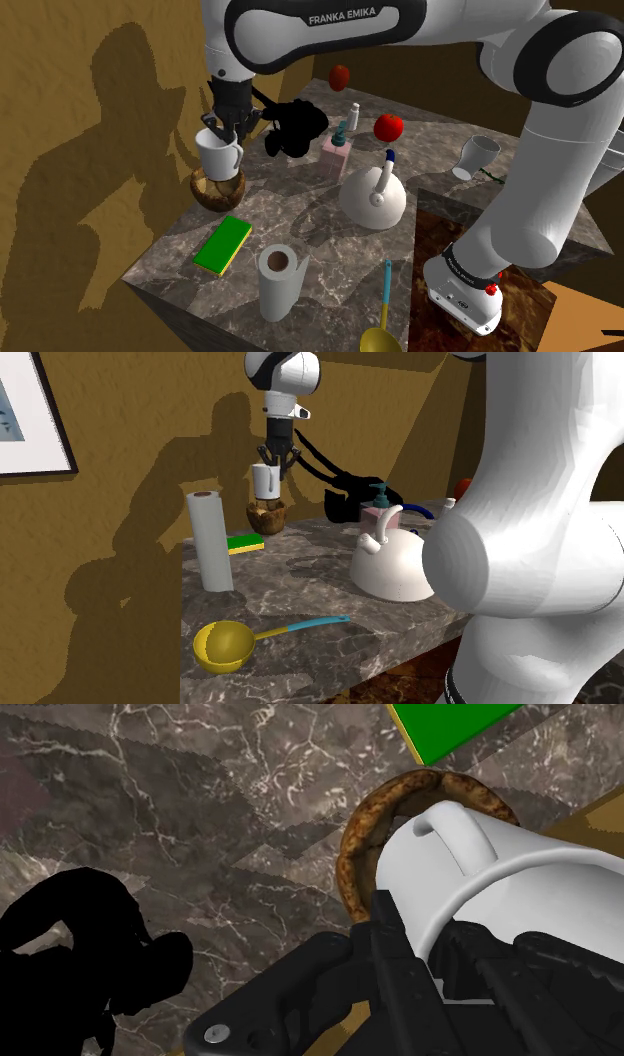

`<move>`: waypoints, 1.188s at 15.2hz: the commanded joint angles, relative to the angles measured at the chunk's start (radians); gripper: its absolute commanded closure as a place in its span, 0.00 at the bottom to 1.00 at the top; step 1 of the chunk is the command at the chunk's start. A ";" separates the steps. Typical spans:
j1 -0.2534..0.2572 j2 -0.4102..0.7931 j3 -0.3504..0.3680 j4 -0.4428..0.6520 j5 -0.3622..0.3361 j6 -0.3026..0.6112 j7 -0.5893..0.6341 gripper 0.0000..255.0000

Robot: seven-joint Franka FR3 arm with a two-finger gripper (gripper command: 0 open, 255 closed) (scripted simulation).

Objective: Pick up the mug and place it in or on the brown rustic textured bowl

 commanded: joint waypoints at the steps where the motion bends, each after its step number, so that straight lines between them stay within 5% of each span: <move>1: 0.000 0.006 -0.002 -0.018 -0.003 0.025 0.000 1.00; 11: -0.001 0.011 -0.003 -0.038 -0.006 0.049 0.001 1.00; 12: -0.001 0.011 -0.003 -0.038 -0.006 0.049 0.001 0.00; 18: -0.002 0.004 -0.002 -0.014 -0.002 0.018 -0.002 0.00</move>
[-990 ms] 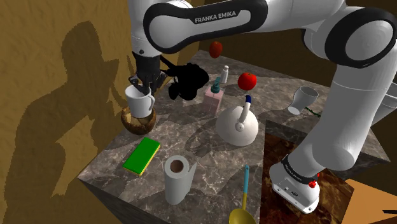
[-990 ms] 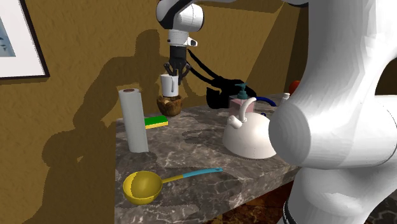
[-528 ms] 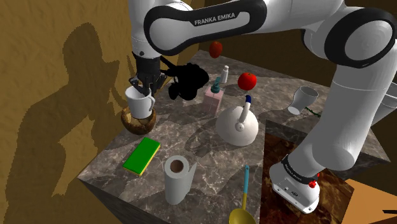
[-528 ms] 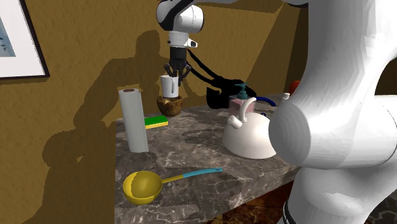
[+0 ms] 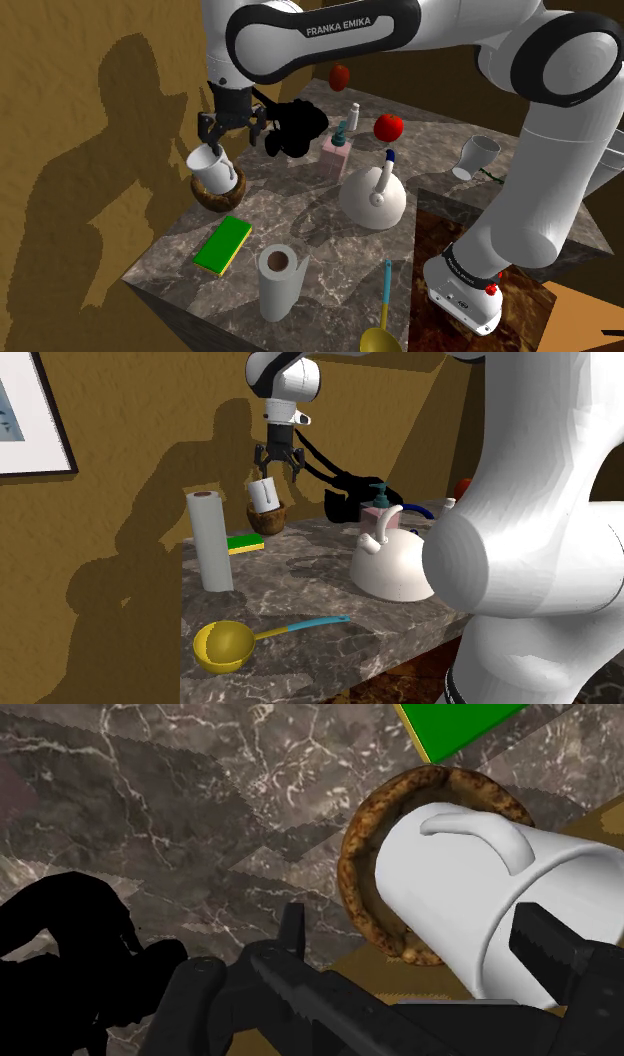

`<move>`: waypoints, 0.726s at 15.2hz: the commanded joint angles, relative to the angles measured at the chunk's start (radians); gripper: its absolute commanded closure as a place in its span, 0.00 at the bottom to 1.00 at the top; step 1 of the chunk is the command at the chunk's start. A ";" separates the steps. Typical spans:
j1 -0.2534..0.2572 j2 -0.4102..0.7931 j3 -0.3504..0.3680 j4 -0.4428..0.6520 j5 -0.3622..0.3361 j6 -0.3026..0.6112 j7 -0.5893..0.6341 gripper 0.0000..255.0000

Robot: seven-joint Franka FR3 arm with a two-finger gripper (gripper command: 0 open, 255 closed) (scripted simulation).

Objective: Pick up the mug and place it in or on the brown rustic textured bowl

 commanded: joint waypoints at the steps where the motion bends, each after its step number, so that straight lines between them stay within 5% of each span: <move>1: -0.001 -0.009 0.002 0.042 0.006 -0.050 -0.003 0.00; 3: 0.000 -0.015 0.004 0.095 0.009 -0.108 -0.006 0.00; 11: 0.000 -0.015 0.004 0.095 0.009 -0.108 -0.006 0.00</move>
